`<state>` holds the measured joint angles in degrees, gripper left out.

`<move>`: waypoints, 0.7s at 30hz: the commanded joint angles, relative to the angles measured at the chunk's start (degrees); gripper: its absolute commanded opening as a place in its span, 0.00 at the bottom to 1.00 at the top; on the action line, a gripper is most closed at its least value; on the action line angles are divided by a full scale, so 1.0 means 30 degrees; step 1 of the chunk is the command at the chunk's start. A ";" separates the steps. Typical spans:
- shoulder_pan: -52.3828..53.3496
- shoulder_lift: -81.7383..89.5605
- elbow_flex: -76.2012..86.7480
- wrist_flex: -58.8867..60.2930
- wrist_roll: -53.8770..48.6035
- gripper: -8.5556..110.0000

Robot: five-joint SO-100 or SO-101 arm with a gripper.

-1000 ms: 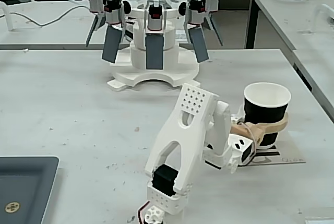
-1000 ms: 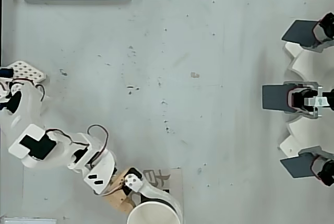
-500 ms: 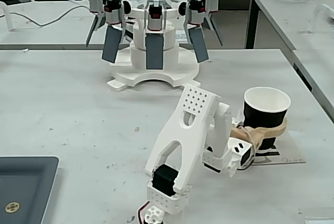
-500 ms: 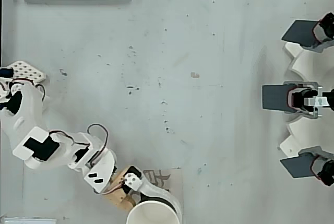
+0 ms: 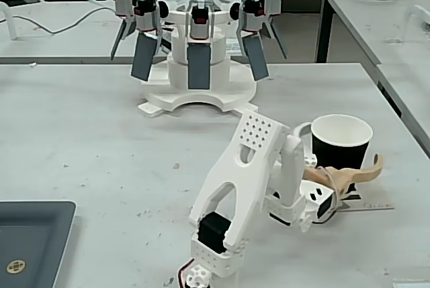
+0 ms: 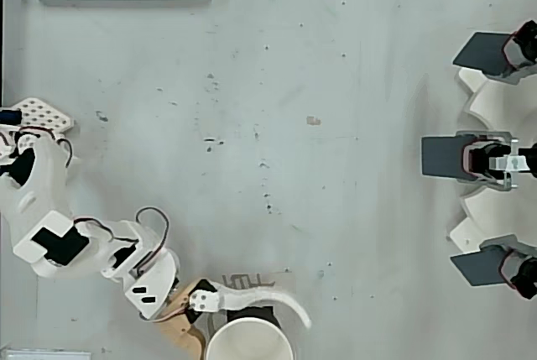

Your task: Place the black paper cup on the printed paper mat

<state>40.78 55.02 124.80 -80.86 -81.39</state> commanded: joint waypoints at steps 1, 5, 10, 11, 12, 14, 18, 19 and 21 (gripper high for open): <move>0.0439 0.1406 -0.0088 -0.0469 -0.0176 0.62; 0.0791 0.2285 0.0879 -0.0234 -0.0322 0.69; 0.1143 0.3955 0.2578 -0.0381 -0.0410 0.69; 0.1172 0.4395 0.3076 -0.0439 -0.0410 0.69; 0.1230 0.4893 0.3574 -0.0527 -0.0439 0.68; 0.1230 0.5859 0.4687 -0.0703 -0.0498 0.68; 0.1230 0.8027 0.7061 -0.0967 -0.0762 0.68; 0.1230 0.8584 0.7617 -0.0967 -0.0850 0.68; 0.1201 0.9609 0.8584 -0.0967 -0.1055 0.67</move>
<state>43.95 77.43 148.71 -82.44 -83.76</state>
